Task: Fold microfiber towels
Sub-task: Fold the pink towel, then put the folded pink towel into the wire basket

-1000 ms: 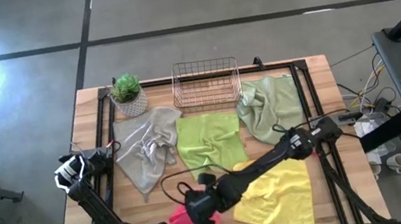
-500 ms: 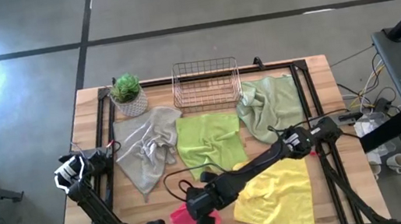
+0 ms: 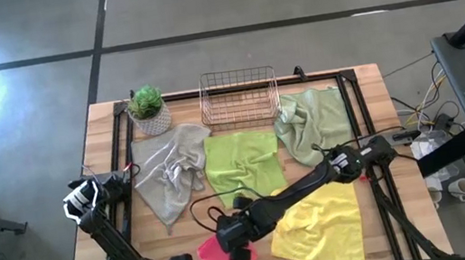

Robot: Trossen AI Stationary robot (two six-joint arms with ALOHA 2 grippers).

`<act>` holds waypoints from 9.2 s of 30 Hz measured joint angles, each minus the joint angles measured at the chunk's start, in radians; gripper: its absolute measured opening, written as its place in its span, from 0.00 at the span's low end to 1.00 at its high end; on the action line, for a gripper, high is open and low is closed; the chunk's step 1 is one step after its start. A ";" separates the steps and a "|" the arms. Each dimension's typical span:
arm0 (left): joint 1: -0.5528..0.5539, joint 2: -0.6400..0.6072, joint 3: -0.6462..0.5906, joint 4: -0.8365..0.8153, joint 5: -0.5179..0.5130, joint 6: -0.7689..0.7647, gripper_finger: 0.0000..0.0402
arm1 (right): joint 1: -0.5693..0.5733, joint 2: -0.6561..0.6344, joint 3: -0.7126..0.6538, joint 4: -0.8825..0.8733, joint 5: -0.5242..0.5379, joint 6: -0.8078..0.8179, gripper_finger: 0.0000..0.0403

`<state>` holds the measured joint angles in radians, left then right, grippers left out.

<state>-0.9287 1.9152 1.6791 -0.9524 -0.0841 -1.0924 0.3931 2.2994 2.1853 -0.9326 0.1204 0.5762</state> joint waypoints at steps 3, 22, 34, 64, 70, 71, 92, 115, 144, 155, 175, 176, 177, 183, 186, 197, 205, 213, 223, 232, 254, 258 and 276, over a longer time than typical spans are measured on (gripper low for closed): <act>0.000 0.000 0.000 -0.001 0.000 0.000 0.13 | 0.000 -0.032 0.000 -0.065 -0.019 -0.007 0.35; 0.120 0.000 -0.010 -0.147 -0.238 0.191 0.28 | 0.083 -0.231 -0.001 -0.451 0.214 -0.063 0.27; 0.176 -0.001 -0.186 0.088 -0.272 0.272 0.28 | 0.122 -0.412 -0.098 -0.630 0.403 0.213 0.23; 0.393 -0.008 -0.513 0.559 -0.051 0.132 0.28 | 0.132 -0.709 -0.580 -0.422 0.366 0.268 0.23; 0.391 -0.007 -0.520 0.551 -0.071 -0.087 0.28 | 0.132 -0.709 -0.580 -0.422 0.366 0.248 0.23; 0.390 -0.007 -0.521 0.550 -0.084 -0.137 0.28 | 0.132 -0.709 -0.580 -0.422 0.366 0.246 0.23; 0.359 -0.040 -0.525 0.245 -0.172 -0.730 0.28 | 0.132 -0.709 -0.581 -0.423 0.367 0.136 0.23; 0.348 -0.339 -0.527 -0.061 -0.229 -0.554 0.28 | 0.132 -0.729 -0.581 -0.442 0.369 0.011 0.23; 0.336 -0.992 -1.110 0.398 -0.171 -0.374 0.30 | 0.130 -0.977 -1.122 0.465 0.352 0.487 0.23; 0.336 -0.970 -1.126 0.397 -0.151 -0.338 0.50 | 0.106 -0.809 -1.170 0.730 0.353 0.661 0.39; 0.333 -0.637 -1.130 0.660 -0.082 -0.366 0.53 | 0.070 -0.458 -0.890 0.740 0.271 0.732 0.49; 0.333 -0.624 -1.130 0.679 -0.082 -0.367 0.53 | 0.065 -0.451 -0.885 0.738 0.271 0.733 0.49; 0.333 -0.613 -1.130 0.690 -0.083 -0.367 0.53 | 0.061 -0.444 -0.881 0.740 0.271 0.733 0.49; 0.333 -0.548 -1.131 0.722 -0.087 -0.393 0.53 | 0.038 -0.417 -0.883 0.762 0.271 0.777 0.49; 0.332 -0.525 -1.130 0.741 -0.094 -0.393 0.53 | 0.029 -0.395 -0.883 0.813 0.266 0.787 0.49; 0.333 -0.510 -1.131 0.787 -0.096 -0.393 0.53 | 0.016 -0.287 -0.880 0.972 0.216 0.824 0.49; 0.335 -0.507 -1.137 0.822 -0.117 -0.396 0.53 | -0.011 -0.285 -0.881 0.953 0.219 0.814 0.49; 0.338 -0.462 -1.144 0.930 -0.136 -0.396 0.53 | -0.021 -0.256 -0.881 0.987 0.148 0.811 0.49; 0.341 -0.391 -1.146 1.046 -0.149 -0.395 0.49 | -0.027 -0.249 -0.880 1.028 0.123 0.774 0.42; 0.341 -0.362 -1.145 1.113 -0.161 -0.371 0.27 | -0.031 -0.249 -0.880 1.034 0.103 0.771 0.27; 0.344 -0.383 -1.136 1.184 -0.206 -0.164 0.01 | -0.031 -0.253 -0.755 0.961 0.079 0.650 0.02; 0.351 -0.418 -1.136 1.181 -0.210 -0.123 0.01 | -0.031 -0.253 -0.674 0.775 0.087 0.630 0.02; 0.487 -0.584 -1.126 1.177 -0.212 0.101 0.01 | -0.058 -0.255 -0.311 0.083 0.262 0.578 0.02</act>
<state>-0.4418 1.3314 0.5533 0.2249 -0.2962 -0.9914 0.3354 2.0441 1.8741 -0.8494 0.3827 1.1542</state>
